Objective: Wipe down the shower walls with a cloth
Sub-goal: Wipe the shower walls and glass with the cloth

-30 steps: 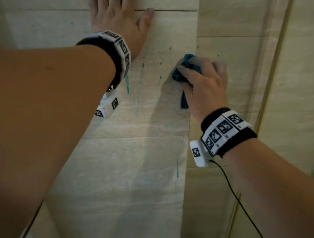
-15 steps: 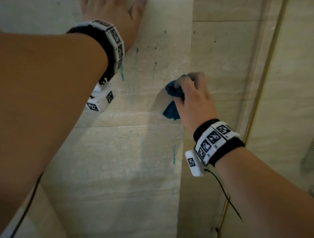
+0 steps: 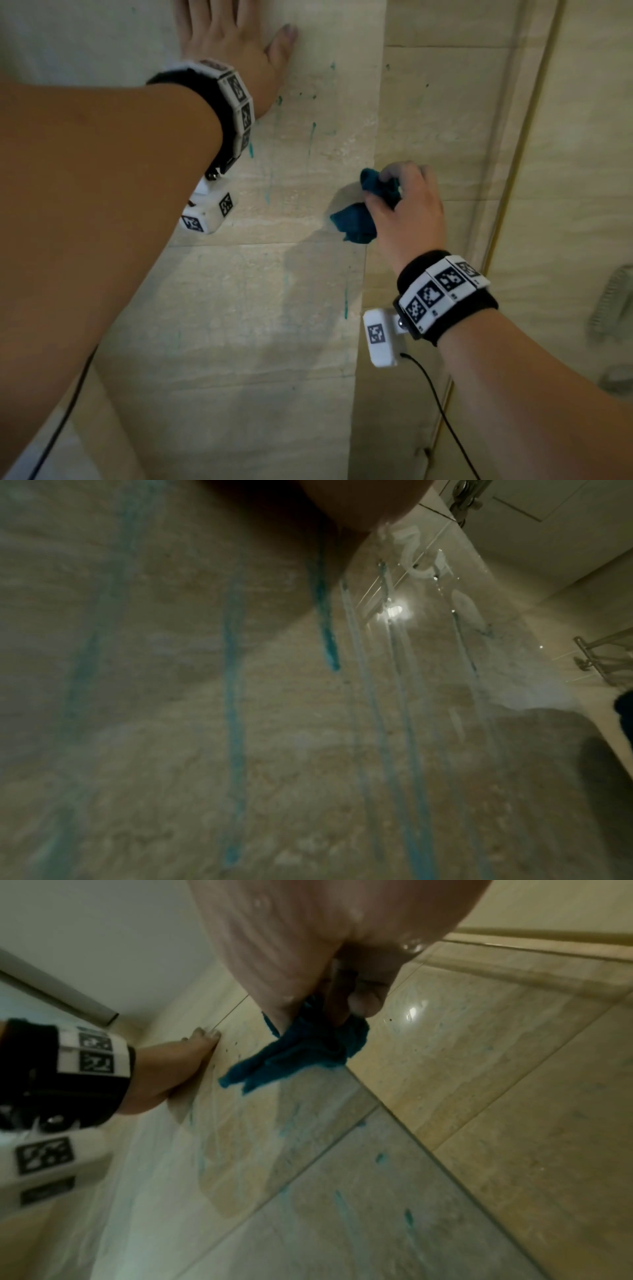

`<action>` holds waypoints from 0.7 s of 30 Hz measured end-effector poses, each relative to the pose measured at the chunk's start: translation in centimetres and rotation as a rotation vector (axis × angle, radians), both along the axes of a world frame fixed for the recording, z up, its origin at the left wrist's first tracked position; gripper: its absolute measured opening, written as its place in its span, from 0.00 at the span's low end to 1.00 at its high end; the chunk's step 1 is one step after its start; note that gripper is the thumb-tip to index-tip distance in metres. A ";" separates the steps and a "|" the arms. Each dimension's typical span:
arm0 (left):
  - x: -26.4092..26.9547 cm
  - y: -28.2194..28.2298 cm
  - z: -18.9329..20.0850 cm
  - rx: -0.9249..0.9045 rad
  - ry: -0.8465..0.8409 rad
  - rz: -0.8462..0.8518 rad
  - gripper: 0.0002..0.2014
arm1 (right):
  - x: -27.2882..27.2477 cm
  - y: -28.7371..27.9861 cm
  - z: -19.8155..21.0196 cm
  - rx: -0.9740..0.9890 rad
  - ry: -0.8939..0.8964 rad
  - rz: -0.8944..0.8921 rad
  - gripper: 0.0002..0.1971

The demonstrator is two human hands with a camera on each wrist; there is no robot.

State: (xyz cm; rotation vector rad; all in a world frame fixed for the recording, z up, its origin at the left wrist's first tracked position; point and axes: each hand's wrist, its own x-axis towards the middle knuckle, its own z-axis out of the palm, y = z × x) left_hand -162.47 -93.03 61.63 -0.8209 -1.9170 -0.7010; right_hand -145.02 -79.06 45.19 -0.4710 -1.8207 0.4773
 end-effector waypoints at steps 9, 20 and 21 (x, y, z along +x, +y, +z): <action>-1.4 0.5 -0.5 -0.103 0.166 0.044 0.41 | 0.1 -0.2 7.8 0.031 0.097 -0.016 0.11; -2.4 0.4 -0.7 -0.094 0.215 0.061 0.40 | -4.2 -1.4 8.8 0.366 -0.098 -0.026 0.07; -2.5 0.5 -0.8 -0.092 0.217 0.063 0.40 | -4.1 -1.3 7.1 0.383 -0.129 -0.020 0.07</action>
